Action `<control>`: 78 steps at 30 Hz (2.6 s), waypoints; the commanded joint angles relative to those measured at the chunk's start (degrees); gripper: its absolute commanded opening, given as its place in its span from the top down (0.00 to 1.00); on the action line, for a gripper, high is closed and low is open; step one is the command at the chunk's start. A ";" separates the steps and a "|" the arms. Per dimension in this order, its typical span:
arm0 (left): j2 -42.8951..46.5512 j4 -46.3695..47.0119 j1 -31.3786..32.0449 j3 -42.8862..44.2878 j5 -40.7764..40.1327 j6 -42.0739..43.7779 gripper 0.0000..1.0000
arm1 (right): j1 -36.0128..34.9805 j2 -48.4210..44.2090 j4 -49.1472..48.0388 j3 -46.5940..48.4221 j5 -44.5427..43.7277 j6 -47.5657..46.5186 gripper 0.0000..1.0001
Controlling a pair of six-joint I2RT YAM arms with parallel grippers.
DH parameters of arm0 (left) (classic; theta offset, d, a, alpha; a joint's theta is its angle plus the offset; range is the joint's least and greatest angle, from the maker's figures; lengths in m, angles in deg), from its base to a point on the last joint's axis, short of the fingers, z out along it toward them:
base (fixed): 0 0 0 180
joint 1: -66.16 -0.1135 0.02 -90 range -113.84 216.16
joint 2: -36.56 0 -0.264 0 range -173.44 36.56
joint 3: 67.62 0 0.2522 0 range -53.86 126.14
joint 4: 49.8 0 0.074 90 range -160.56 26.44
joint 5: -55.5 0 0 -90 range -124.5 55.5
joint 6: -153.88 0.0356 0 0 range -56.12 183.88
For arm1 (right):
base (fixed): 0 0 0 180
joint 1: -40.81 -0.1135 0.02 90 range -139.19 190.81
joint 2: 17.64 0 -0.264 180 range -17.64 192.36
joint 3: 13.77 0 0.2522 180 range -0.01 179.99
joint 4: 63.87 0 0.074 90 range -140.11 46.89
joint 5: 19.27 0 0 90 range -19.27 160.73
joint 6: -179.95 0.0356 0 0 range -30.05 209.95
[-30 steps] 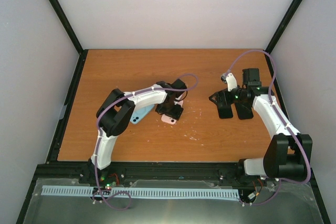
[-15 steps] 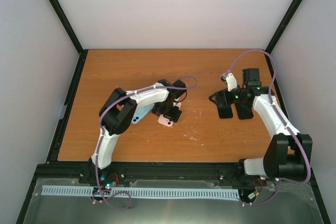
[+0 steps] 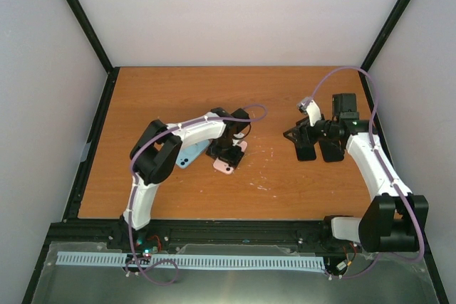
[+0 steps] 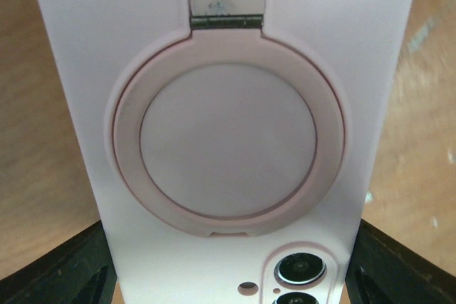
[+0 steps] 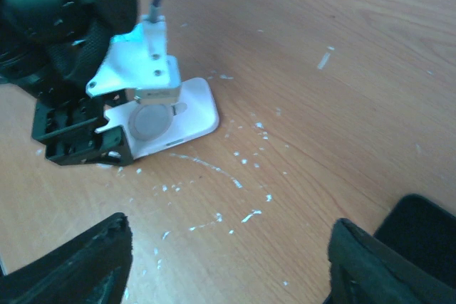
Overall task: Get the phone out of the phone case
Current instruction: Pick up the phone at the center of the board.
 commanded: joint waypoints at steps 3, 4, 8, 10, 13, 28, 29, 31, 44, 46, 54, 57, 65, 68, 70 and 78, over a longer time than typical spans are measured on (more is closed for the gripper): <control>9.74 -0.17 -2.15 -2.75 9.63 8.58 0.49 | 0.01 -3.39 12.47 4.22 8.66 -24.70 0.39; 11.40 1.14 -2.69 -3.69 12.73 8.94 0.50 | -0.06 -4.22 15.24 4.77 8.44 -29.53 0.42; 15.99 4.75 -3.06 -5.65 23.54 8.58 0.52 | -0.04 -9.10 22.17 5.18 3.54 -46.49 0.45; 17.58 5.97 -3.06 -5.89 27.71 8.76 0.53 | -2.16 -9.07 26.45 7.39 1.05 -51.91 0.46; 18.80 5.97 -3.04 -4.15 32.47 8.63 0.53 | -7.65 -7.44 24.49 11.75 -5.45 -48.68 0.48; 20.51 6.59 -3.03 -0.89 47.99 8.32 0.54 | -34.71 -4.11 27.09 20.03 -30.53 -62.16 0.53; 20.65 6.80 -3.04 -0.95 48.67 8.14 0.54 | -35.66 -3.74 27.71 20.36 -31.85 -63.26 0.53; 21.13 7.07 -3.10 -1.09 49.92 7.85 0.54 | -37.45 -2.94 28.83 21.12 -34.43 -65.53 0.53; 21.91 7.38 -3.05 -1.41 53.99 8.23 0.53 | -41.57 -0.98 23.01 18.53 -40.08 -68.40 0.70; 21.91 7.14 -3.03 -1.21 54.16 8.43 0.53 | -41.57 -1.03 22.64 18.68 -40.50 -69.26 0.72; 21.65 8.53 -3.03 -0.20 56.48 7.76 0.53 | -41.57 -1.07 20.70 18.19 -41.35 -71.59 0.82; 22.01 9.11 -3.18 0.14 56.71 7.56 0.49 | -41.57 -1.33 20.45 17.80 -41.38 -71.41 0.85; 29.86 14.42 -3.83 -3.35 36.41 7.09 0.14 | -35.41 -0.78 21.91 18.23 -37.43 -65.69 0.97; 39.63 25.80 -3.84 -11.97 25.54 5.03 0.03 | -29.87 -0.14 24.76 18.25 -32.07 -61.88 0.97; 46.44 32.99 -3.85 -17.58 20.51 5.17 0.01 | -25.50 0.24 26.56 18.83 -27.31 -59.89 0.97; 56.48 66.25 -3.65 -43.05 16.40 -0.15 0.06 | -11.42 12.32 40.53 30.87 4.22 -41.85 0.97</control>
